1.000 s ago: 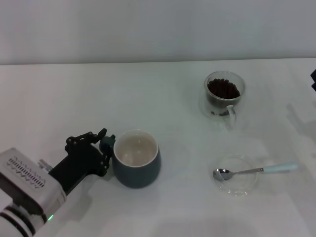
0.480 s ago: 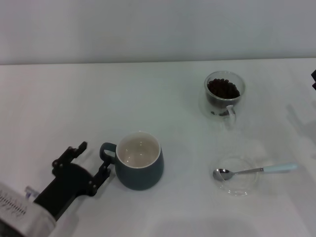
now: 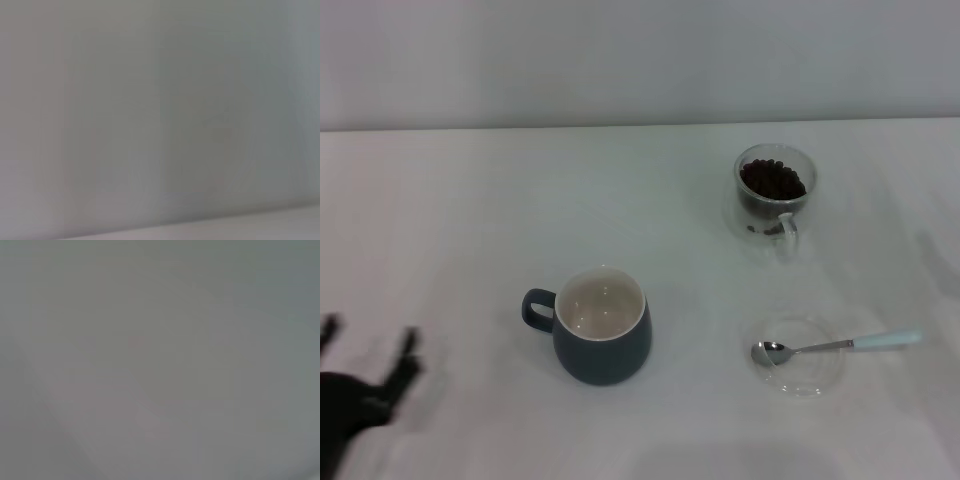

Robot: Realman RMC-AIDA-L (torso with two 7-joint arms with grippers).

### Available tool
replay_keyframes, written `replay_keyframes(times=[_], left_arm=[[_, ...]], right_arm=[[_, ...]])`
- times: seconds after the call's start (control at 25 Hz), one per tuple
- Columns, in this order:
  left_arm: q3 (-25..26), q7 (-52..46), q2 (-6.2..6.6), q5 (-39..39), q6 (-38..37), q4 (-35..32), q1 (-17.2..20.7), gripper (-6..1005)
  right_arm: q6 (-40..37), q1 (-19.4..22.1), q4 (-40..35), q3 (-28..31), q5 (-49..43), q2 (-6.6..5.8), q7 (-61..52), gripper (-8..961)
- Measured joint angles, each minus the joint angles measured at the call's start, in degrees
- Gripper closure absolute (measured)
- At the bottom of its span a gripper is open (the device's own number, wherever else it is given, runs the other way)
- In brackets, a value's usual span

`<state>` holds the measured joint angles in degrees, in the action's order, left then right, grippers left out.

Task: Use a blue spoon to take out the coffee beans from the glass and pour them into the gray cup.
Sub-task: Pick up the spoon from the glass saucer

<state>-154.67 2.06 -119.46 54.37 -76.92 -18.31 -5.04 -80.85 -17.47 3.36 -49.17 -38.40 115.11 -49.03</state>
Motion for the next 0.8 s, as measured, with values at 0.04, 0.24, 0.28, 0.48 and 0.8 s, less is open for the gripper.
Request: replay_keyframes(times=[0.04, 0.24, 0.28, 0.48, 0.8], left_arm=[[0.0, 0.0, 0.02, 2.6, -1.4, 0.3, 0.6, 140], [0.0, -0.4, 0.13, 9.4, -3.7, 2.3, 0.3, 122], [-0.1, -0.4, 0.17, 9.8, -3.7, 2.9, -0.3, 122], [-0.4, -0.4, 0.19, 9.5, -3.3, 4.7, -2.4, 121], [-0.5, -0.5, 0.29, 9.2, -2.7, 7.0, -6.1, 131]], right_arm=[[0.0, 0.8, 0.2, -0.7, 0.0, -0.03, -3.1, 82], [-4.6, 3.1, 5.7, -2.7, 0.0, -0.05, -12.8, 82], [-5.8, 3.2, 7.3, -2.5, -0.1, 0.02, -13.0, 82], [-9.5, 3.2, 17.3, 2.4, -0.8, 0.34, -11.3, 82], [-6.4, 3.8, 22.7, 17.5, -15.5, 0.41, -4.7, 83]])
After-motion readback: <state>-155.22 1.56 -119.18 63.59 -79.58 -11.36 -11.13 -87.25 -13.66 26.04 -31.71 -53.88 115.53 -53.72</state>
